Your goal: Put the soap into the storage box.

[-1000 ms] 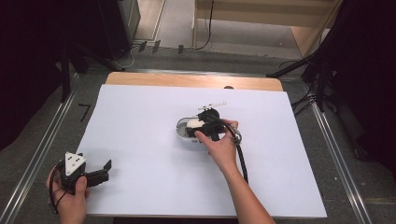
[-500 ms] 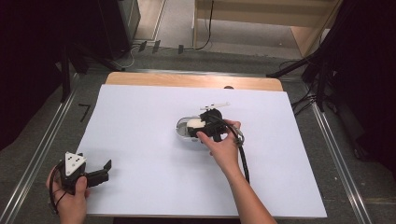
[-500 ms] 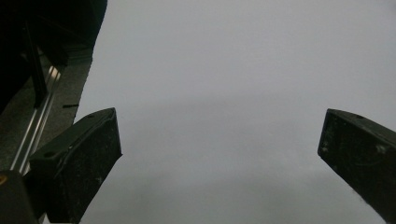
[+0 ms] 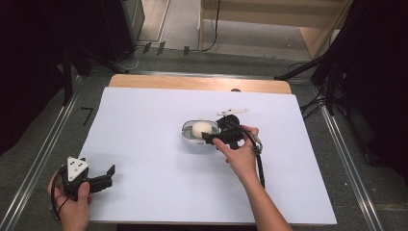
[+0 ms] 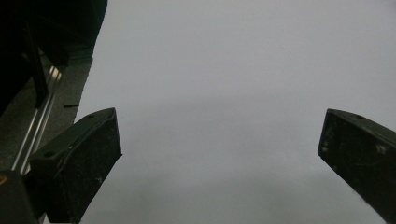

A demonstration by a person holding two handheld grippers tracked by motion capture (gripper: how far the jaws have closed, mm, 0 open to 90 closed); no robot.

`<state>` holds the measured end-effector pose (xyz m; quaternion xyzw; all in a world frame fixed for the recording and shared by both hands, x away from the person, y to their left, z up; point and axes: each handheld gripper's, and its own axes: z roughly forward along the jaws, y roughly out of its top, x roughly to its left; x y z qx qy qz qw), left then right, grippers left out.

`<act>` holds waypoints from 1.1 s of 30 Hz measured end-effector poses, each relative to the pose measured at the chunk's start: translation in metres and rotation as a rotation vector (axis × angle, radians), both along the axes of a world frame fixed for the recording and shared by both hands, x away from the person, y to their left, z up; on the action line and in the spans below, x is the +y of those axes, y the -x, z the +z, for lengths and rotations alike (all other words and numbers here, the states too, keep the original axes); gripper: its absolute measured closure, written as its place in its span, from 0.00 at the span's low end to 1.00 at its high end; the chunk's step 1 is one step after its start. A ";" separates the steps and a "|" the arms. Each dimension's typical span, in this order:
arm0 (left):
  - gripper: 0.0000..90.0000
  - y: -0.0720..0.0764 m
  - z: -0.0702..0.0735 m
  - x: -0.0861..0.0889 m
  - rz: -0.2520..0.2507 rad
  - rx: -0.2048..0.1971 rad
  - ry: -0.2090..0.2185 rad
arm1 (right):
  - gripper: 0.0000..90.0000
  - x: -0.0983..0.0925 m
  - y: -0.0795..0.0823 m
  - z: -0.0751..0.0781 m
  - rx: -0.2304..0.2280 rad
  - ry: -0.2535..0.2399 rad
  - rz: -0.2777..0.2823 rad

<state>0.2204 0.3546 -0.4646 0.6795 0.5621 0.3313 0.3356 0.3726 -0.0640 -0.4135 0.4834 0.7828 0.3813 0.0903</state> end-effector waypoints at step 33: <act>0.00 0.000 0.000 -0.001 0.003 0.003 -0.004 | 0.15 -0.076 0.029 -0.018 -0.035 0.026 -0.051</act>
